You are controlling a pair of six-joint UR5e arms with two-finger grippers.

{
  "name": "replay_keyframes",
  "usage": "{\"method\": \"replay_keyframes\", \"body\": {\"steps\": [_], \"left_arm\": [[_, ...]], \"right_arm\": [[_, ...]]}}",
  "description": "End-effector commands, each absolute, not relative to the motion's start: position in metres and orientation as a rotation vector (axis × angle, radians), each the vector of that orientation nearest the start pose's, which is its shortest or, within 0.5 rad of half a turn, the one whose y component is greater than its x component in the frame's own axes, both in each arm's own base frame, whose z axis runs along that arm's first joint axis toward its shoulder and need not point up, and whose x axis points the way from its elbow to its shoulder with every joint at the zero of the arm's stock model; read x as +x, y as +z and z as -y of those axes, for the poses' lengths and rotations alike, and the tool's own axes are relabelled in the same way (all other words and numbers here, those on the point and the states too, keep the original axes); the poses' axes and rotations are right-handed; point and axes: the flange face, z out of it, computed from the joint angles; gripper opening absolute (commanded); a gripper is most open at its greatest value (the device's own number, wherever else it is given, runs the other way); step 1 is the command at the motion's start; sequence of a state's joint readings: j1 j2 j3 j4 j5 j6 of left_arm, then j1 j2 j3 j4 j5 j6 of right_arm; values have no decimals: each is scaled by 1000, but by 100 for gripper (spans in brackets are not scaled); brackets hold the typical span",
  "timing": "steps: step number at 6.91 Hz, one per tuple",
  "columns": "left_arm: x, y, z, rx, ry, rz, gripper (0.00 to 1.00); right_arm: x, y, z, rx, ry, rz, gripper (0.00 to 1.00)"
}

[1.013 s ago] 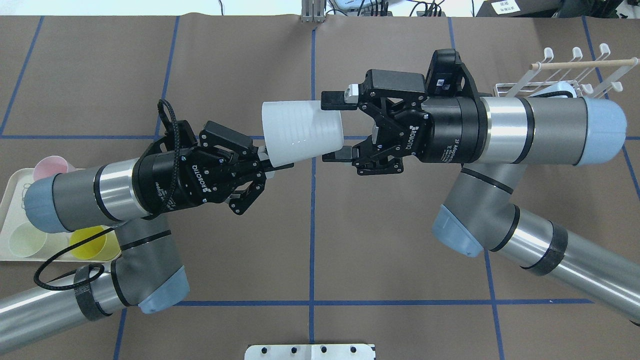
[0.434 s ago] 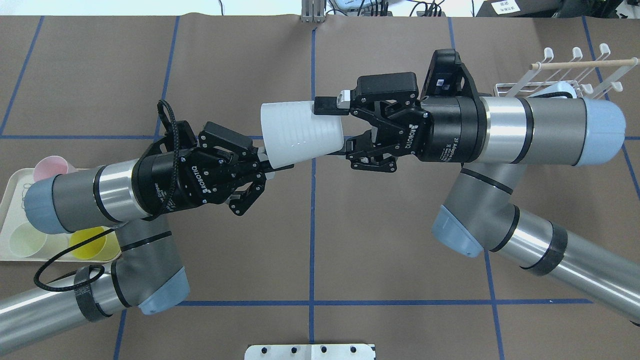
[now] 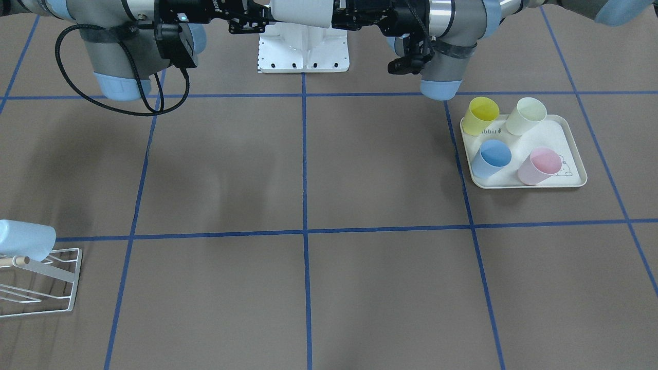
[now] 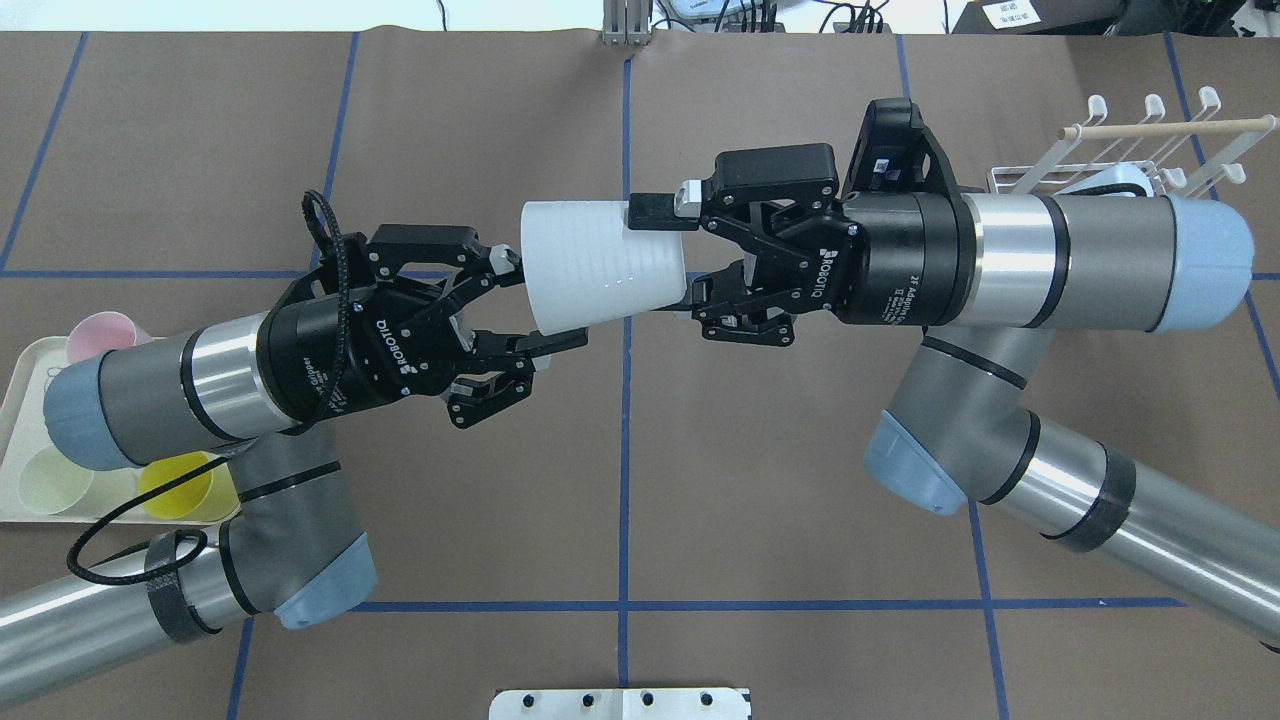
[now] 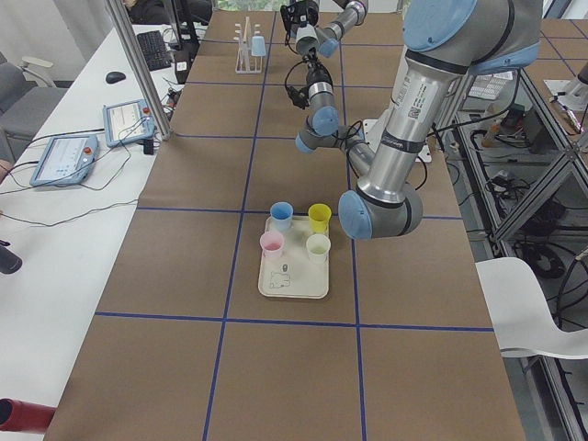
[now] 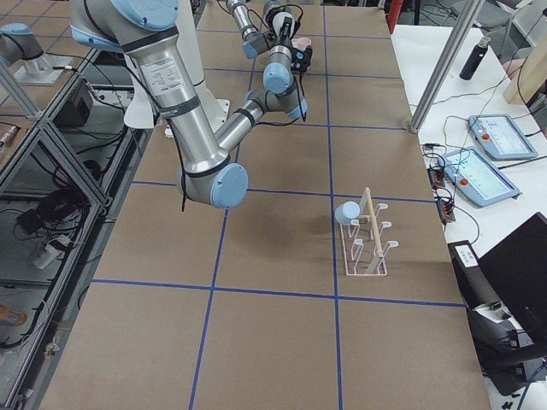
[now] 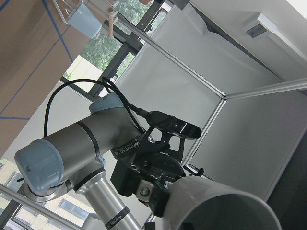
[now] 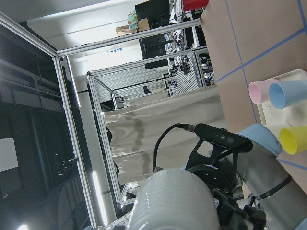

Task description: Transfer IKEA cup to right arm and place on rack

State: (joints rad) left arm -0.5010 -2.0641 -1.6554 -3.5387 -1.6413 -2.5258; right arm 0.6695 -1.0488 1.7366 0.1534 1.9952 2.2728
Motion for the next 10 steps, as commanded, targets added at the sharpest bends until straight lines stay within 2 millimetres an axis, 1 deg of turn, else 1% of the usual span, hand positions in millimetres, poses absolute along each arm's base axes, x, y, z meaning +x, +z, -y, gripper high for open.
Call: {"method": "replay_keyframes", "body": {"steps": [1, 2, 3, 4, 5, 6, 7, 8, 9, 10], "left_arm": [[369, 202, 368, -545, -592, -2561, 92], [362, 225, 376, -419, -613, -2525, 92], [354, 228, 385, -343, -617, -2521, 92], [349, 227, 400, -298, -667, -2472, 92], [349, 226, 411, -271, -712, -2423, 92], [352, 227, 418, -230, -723, -2359, 92], [362, 225, 418, -184, -672, -2275, 92], [365, 220, 420, -182, -674, -2245, 92], [367, 222, 420, -182, -676, -2239, 92], [370, 225, 421, -184, -681, -2230, 92]], "right_arm": [[-329, 149, 385, -210, 188, 2318, 0], [-321, 148, 399, -170, 267, 2311, 0], [-304, 163, 422, -120, 355, 2243, 0], [-284, 191, 440, -63, 420, 2169, 0], [-263, 228, 458, 30, 464, 2054, 0], [-247, 266, 467, 134, 468, 1921, 0], [-219, 305, 474, 251, 480, 1806, 0], [-183, 342, 479, 268, 477, 1712, 0], [-131, 350, 501, 260, 510, 1612, 0], [-92, 369, 512, 338, 462, 1486, 0]]}}
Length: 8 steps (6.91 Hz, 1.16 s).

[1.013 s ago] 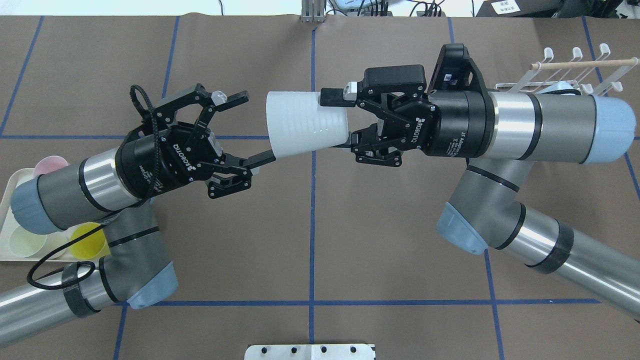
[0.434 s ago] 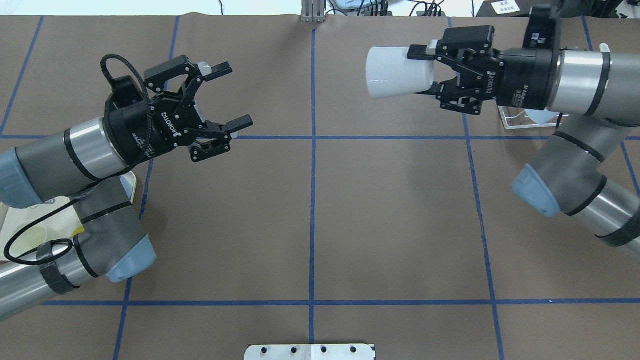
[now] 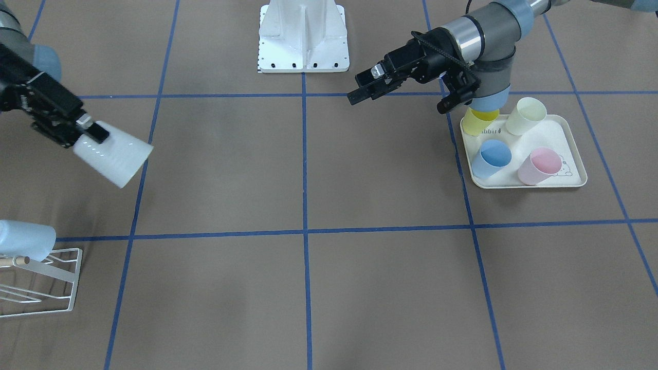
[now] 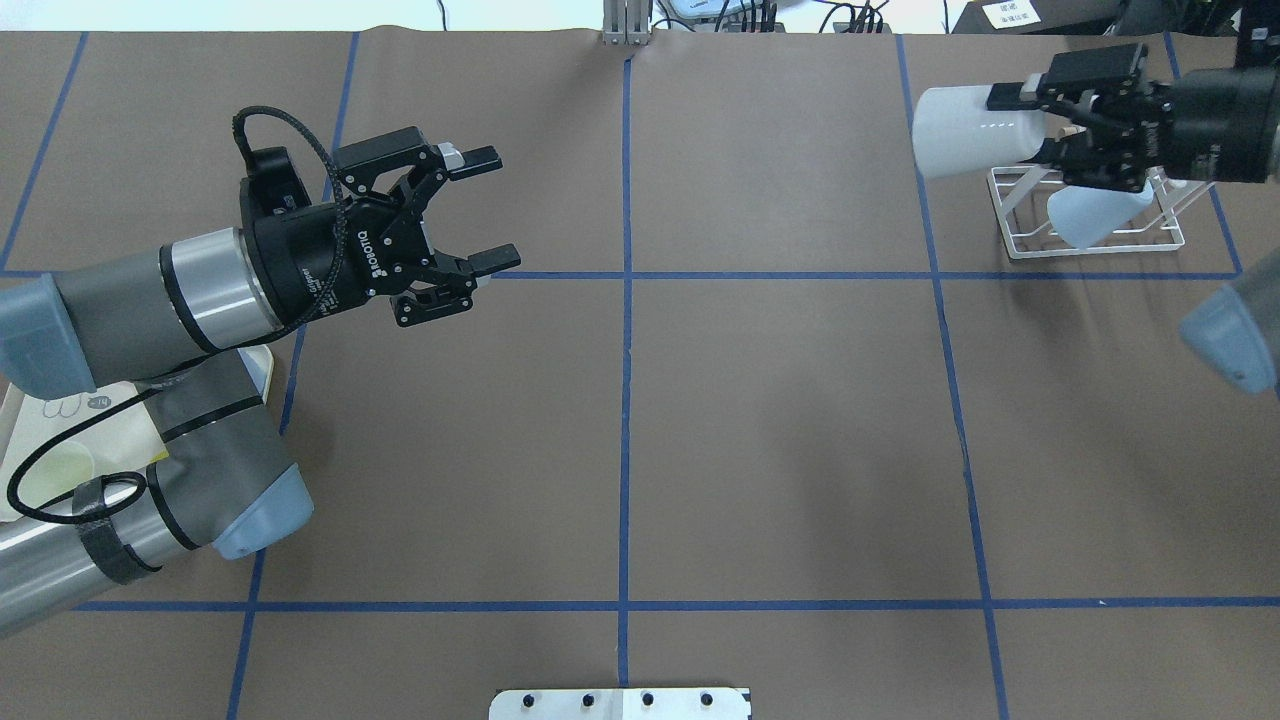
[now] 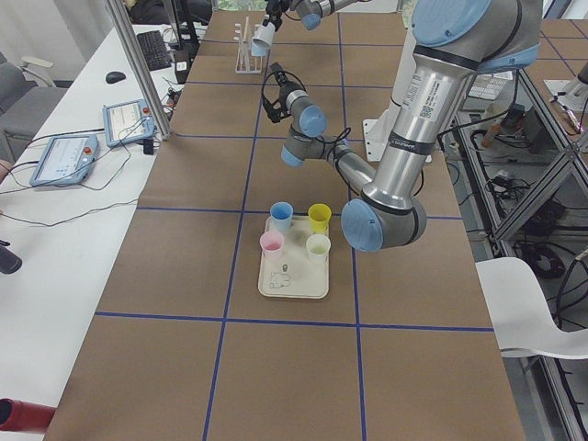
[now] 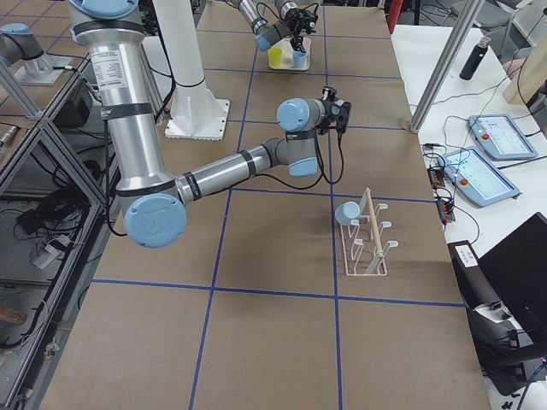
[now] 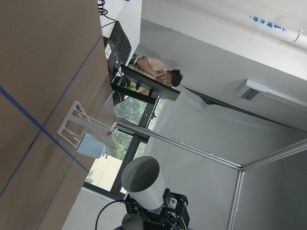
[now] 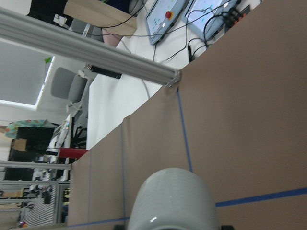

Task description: Transfer IKEA cup to right arm and place on rack

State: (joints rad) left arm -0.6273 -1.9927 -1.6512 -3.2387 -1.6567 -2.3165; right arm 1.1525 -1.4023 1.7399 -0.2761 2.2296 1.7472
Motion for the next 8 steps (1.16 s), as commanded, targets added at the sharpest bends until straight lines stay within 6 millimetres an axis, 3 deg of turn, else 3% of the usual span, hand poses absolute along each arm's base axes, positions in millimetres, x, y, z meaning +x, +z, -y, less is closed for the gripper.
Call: {"method": "replay_keyframes", "body": {"steps": [1, 2, 4, 6, 8], "left_arm": [[373, 225, 421, -187, -687, -2217, 92], [373, 226, 422, -181, -689, -2210, 92], [374, 226, 422, -182, -689, -2208, 92], [376, 226, 421, -186, -687, -2207, 92], [376, 226, 420, -188, -687, -2210, 93]], "right_arm": [[-82, 398, 512, 381, 399, 1373, 0], [-72, 430, 516, 417, 350, 1256, 0], [-37, 459, 532, 441, 256, 1067, 0], [-32, 491, 532, 454, 239, 931, 0], [-42, 512, 545, 459, 185, 879, 0]]}}
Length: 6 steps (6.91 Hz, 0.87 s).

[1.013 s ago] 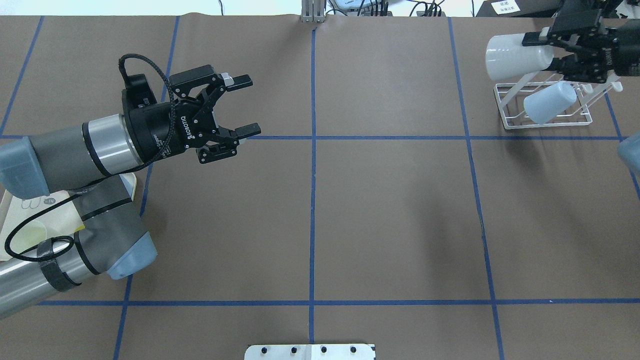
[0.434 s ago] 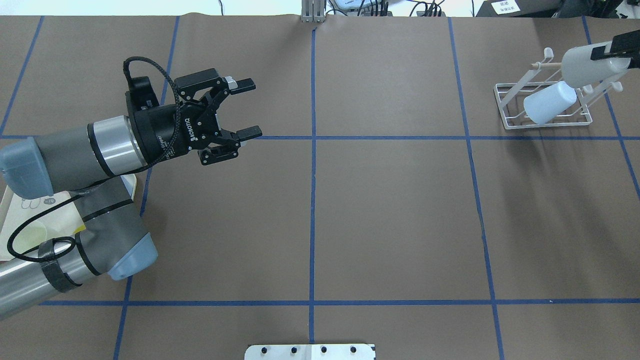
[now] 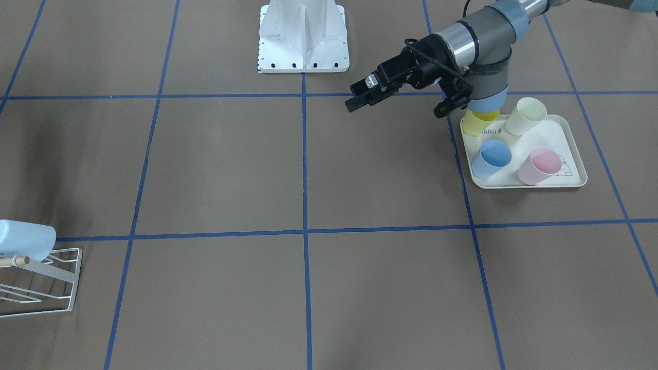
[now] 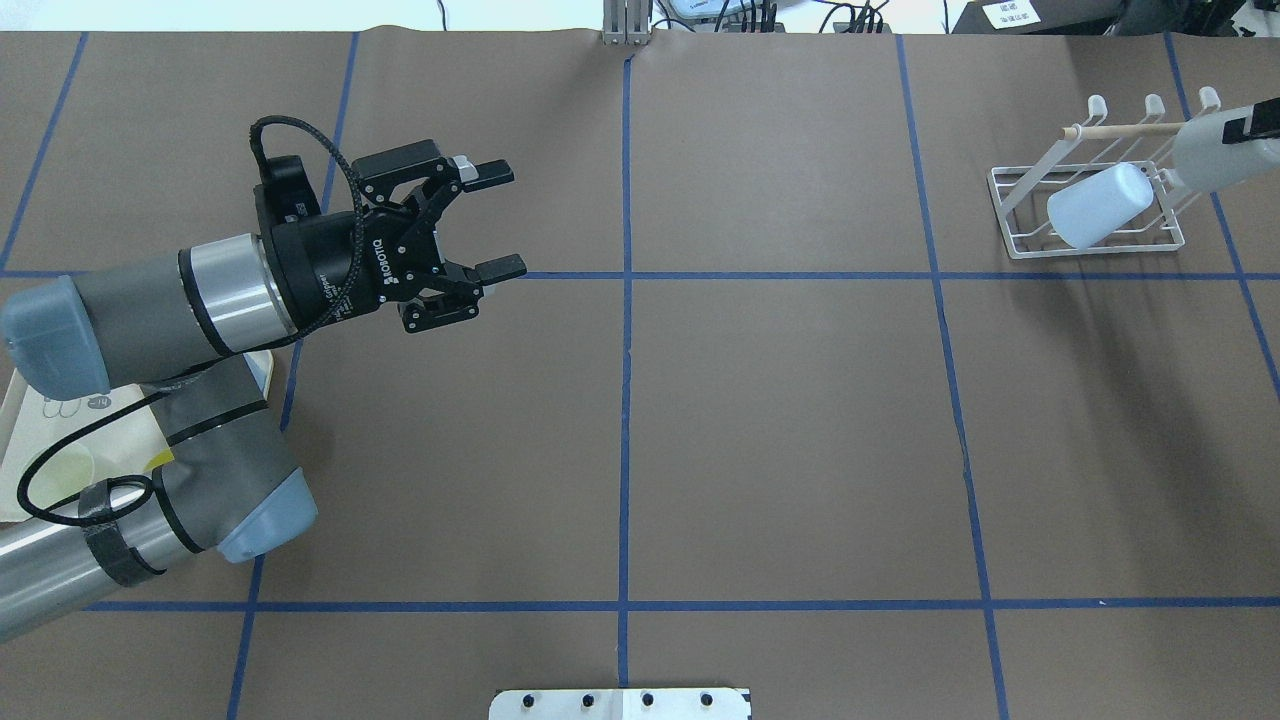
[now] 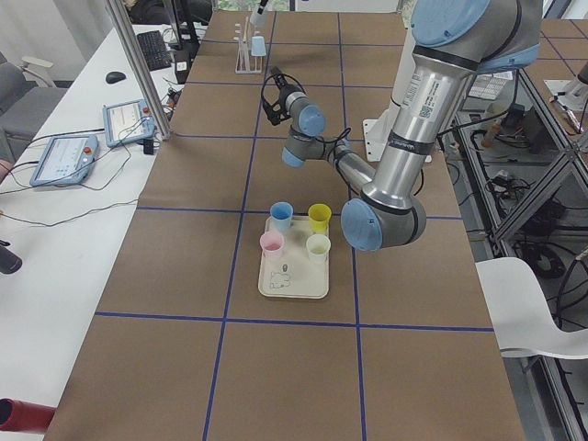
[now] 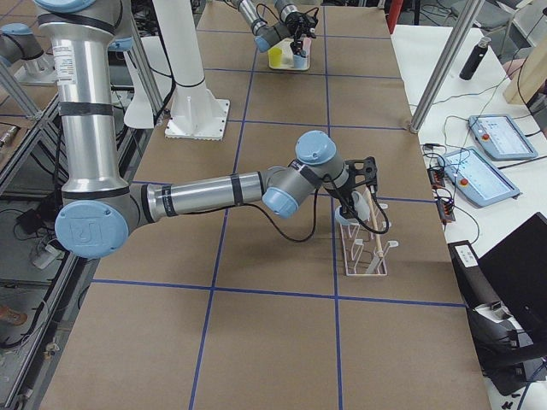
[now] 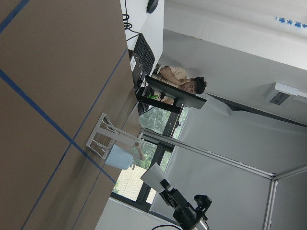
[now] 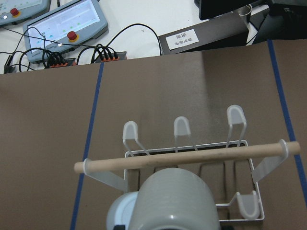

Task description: Transfer IKEA cup to right arm and place on rack

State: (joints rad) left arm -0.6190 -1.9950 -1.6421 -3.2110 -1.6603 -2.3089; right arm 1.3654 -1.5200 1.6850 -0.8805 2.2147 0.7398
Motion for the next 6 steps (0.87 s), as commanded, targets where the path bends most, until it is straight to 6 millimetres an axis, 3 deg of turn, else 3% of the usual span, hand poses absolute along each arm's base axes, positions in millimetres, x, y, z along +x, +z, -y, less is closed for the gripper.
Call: {"method": "replay_keyframes", "body": {"steps": [1, 3, 6], "left_arm": [[376, 225, 419, -190, -685, -2211, 93], [376, 226, 419, -190, -686, -2210, 93], [378, 228, 419, -190, -687, -2205, 93]], "right_arm": [[-55, 512, 548, 464, 173, 861, 0], [-68, 517, 549, 442, 166, 851, 0], [-71, 524, 558, 427, 168, 844, 0]]}}
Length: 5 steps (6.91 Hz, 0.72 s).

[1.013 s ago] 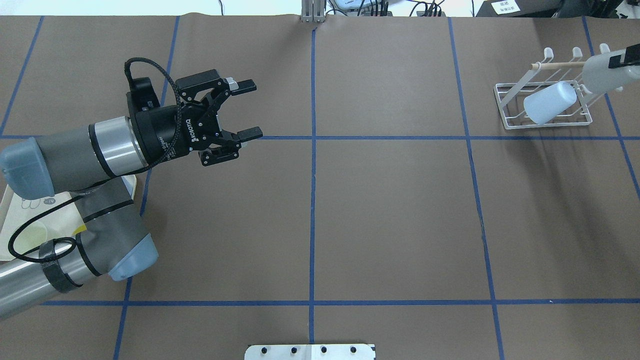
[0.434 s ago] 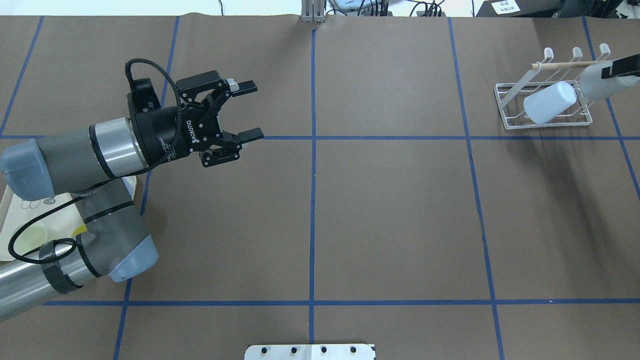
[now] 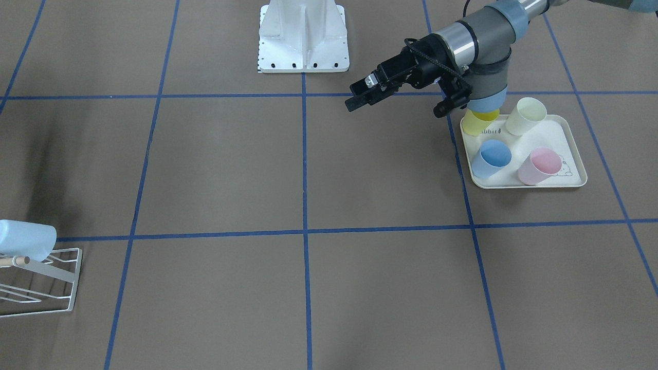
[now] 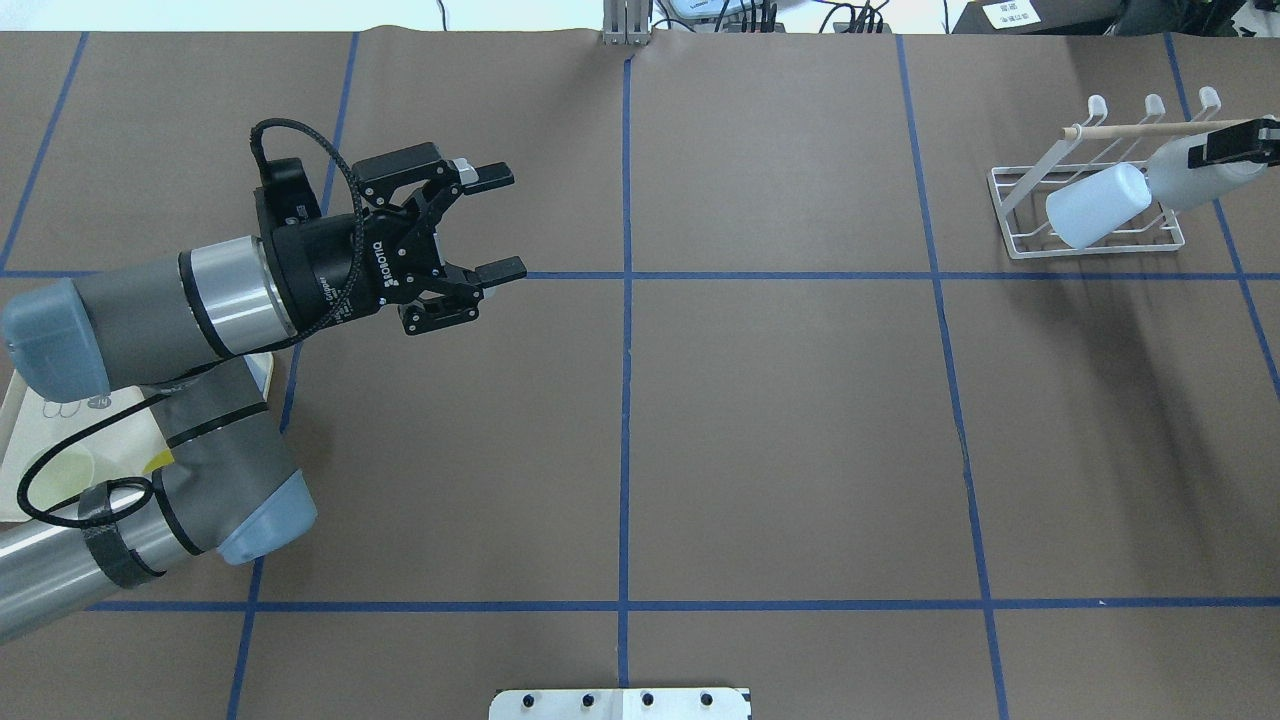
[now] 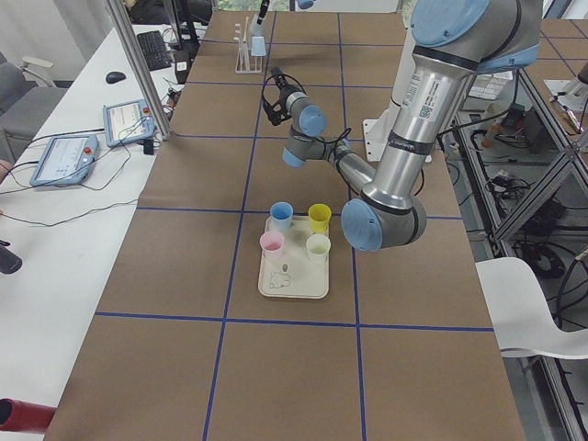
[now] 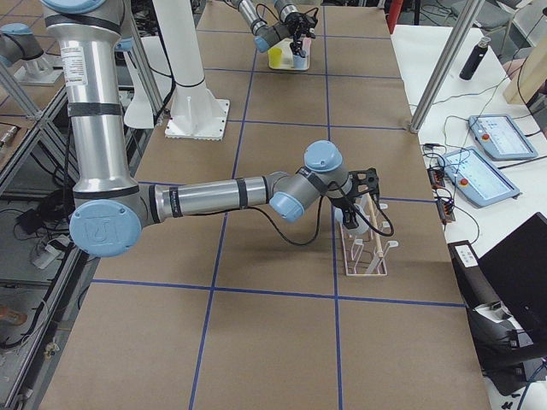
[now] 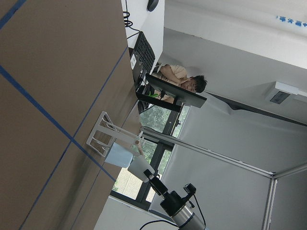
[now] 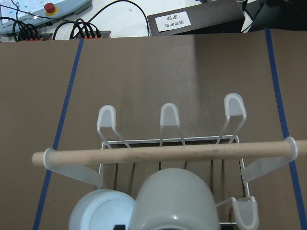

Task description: Transfer IKEA cup to right arm and place on rack

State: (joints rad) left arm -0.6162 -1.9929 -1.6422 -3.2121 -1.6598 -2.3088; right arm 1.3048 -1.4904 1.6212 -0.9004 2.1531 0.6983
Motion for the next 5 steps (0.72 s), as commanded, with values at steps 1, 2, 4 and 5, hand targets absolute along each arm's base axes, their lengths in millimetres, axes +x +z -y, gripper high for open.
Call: {"method": "replay_keyframes", "body": {"steps": [1, 2, 4, 5], "left_arm": [[378, 229, 419, -190, -689, -2202, 93], [379, 228, 418, -192, -688, -2203, 93], [385, 231, 417, -197, -686, -2194, 93], [387, 231, 415, -198, -682, -2193, 93]], "right_arm": [[-72, 525, 561, 424, 169, 843, 0], [-72, 524, 562, 426, 167, 843, 0], [-72, 528, 563, 419, 172, 839, 0], [-72, 528, 563, 418, 170, 839, 0]]}}
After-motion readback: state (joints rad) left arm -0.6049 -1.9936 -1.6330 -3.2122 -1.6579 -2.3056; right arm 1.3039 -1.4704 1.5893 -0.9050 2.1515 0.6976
